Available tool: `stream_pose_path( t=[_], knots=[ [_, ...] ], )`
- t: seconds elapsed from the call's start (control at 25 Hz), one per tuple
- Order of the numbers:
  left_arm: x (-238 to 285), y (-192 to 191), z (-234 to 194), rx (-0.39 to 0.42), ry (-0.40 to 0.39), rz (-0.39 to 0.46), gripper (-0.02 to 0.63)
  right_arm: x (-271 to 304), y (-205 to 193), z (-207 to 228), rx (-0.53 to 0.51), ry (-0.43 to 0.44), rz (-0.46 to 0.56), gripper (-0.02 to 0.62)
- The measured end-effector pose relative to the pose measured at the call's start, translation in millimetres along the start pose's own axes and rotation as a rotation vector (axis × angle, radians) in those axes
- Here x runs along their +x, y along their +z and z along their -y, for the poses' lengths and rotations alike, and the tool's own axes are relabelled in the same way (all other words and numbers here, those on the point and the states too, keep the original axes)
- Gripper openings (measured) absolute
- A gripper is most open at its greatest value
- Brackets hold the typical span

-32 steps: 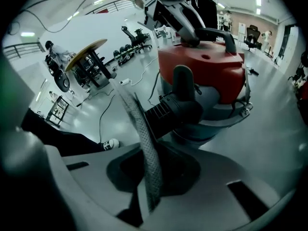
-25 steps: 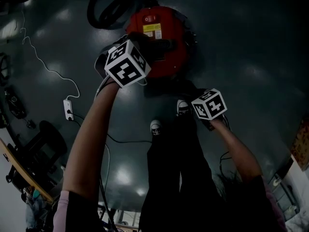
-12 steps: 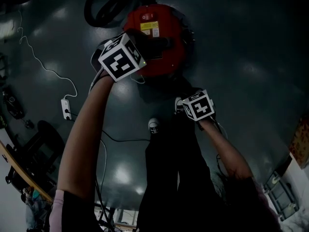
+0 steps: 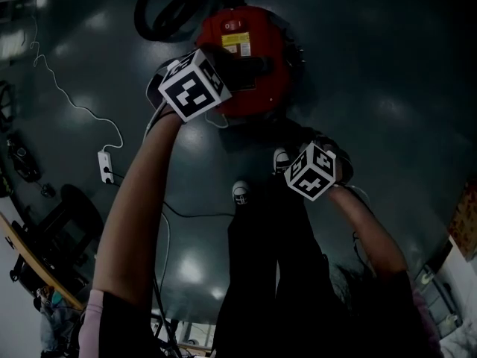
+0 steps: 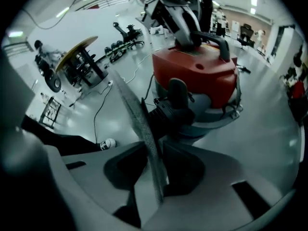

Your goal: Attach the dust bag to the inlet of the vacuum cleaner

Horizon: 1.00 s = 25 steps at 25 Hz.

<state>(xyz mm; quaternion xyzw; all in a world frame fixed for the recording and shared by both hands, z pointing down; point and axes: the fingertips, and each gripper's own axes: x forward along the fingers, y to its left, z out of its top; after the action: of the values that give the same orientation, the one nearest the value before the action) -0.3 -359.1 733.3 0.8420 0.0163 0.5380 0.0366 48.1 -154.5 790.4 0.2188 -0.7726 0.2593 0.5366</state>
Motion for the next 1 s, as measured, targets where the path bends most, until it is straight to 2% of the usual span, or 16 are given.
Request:
stream_pose_path(
  t=[0.08,0.12,0.28,0.36,0.44,0.48,0.52,0.56,0.6,0.68,0.72,0.76,0.8,0.92,1.0],
  knots=[
    [1,-1,0,0.001,-0.001,0.003,0.199,1,3,-1,-0.076,-0.022,0.002,0.080],
    [1,-1,0,0.002,-0.002,0.005,0.199,1,4,0,-0.072,-0.023,0.006,0.077],
    [1,1,-1,0.005,-0.002,0.025,0.199,2,6,6,0.080,0.043,0.010,0.078],
    [1,1,-2,0.004,0.001,0.028,0.199,6,5,7,0.246,0.131,0.024,0.078],
    [1,0,-1,0.004,0.000,0.026,0.199,10,1,7,0.481,0.240,0.060,0.081],
    [2,0,-1,0.002,-0.001,0.024,0.199,10,-1,8,0.563,0.271,0.076,0.083],
    [2,0,-1,0.001,-0.002,0.024,0.199,10,-2,9,0.590,0.274,0.081,0.084],
    [3,0,-1,0.000,-0.002,0.025,0.199,8,-1,10,0.546,0.244,0.074,0.084],
    [3,0,-1,0.000,-0.001,0.026,0.199,6,2,11,0.429,0.185,0.052,0.084],
    [2,-1,-2,0.002,0.005,0.026,0.199,2,12,11,0.086,0.039,-0.014,0.085],
    [2,0,-2,0.002,0.007,0.024,0.199,1,16,11,-0.050,-0.012,-0.036,0.086],
    [2,0,-2,0.002,0.009,0.022,0.199,0,18,11,-0.120,-0.037,-0.042,0.087],
    [2,0,-2,0.002,0.010,0.020,0.199,0,19,11,-0.129,-0.041,-0.035,0.087],
    [1,0,-2,0.001,0.019,0.012,0.199,0,19,13,-0.015,-0.017,0.011,0.089],
    [1,0,-2,0.001,0.022,0.006,0.199,1,18,14,0.002,-0.022,0.038,0.089]
  ],
)
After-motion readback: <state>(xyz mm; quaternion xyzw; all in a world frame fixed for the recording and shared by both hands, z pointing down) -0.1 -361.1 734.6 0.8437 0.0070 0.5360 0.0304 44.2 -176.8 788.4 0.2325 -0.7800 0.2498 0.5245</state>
